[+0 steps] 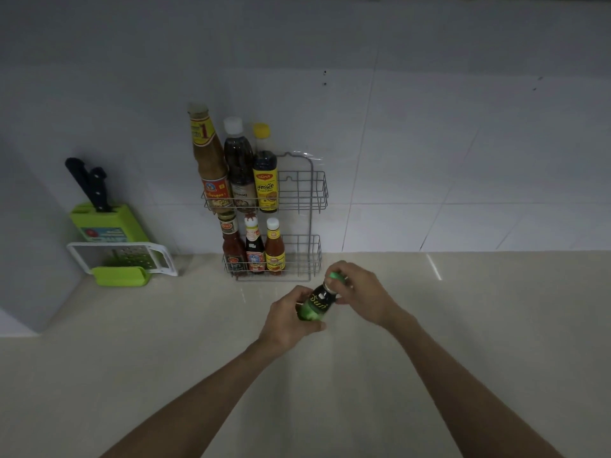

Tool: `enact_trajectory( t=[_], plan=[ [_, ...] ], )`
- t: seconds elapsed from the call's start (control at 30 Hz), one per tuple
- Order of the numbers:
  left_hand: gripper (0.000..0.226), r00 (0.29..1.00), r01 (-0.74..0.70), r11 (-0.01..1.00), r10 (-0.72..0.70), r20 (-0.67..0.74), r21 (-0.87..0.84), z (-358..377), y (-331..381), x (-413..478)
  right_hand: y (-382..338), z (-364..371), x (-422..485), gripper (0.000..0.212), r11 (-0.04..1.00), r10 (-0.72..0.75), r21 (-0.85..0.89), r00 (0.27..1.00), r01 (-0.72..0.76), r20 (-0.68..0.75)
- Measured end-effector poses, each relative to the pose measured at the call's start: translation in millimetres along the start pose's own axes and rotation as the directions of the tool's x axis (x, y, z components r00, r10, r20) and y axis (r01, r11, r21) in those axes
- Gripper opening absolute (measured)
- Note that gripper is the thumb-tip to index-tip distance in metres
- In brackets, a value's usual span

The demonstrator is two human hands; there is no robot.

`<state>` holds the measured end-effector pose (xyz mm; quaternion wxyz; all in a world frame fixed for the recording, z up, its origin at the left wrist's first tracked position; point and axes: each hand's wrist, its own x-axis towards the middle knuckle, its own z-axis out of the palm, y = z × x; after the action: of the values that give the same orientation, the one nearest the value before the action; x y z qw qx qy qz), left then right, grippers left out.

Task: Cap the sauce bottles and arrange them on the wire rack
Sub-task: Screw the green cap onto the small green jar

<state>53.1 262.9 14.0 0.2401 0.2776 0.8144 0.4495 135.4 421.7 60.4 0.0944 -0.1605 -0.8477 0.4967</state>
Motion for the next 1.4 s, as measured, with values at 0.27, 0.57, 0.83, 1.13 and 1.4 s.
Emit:
enact_trajectory(
  t=[0.27,0.57,0.83,1.13,1.4],
  plan=[
    [0.042,0.992,0.073,0.992,-0.083,-0.095,-0.101,-10,-3,8,-20,9,26,0.036,0.996,0.008,0.093,1.000,-0.007,-0.005],
    [0.089,0.993,0.075,0.989,-0.087,-0.085,-0.130,-47,-24,57,0,40,79,0.028,0.991,0.079,0.125,0.943,-0.040,-0.324],
    [0.058,0.984,-0.015,0.983,-0.019,-0.179,-0.186,-70,-34,109,22,74,139,0.029,1.000,-0.005,0.018,0.956,0.011,-0.292],
    [0.061,0.971,-0.053,0.969,-0.007,-0.237,-0.243,-57,-48,126,34,84,174,0.032,0.966,0.193,-0.154,0.974,-0.209,-0.115],
    [0.066,0.989,-0.001,0.970,-0.035,-0.144,-0.245,-64,-60,127,39,83,167,0.037,0.945,0.242,-0.222,0.970,-0.239,-0.012]
  ],
)
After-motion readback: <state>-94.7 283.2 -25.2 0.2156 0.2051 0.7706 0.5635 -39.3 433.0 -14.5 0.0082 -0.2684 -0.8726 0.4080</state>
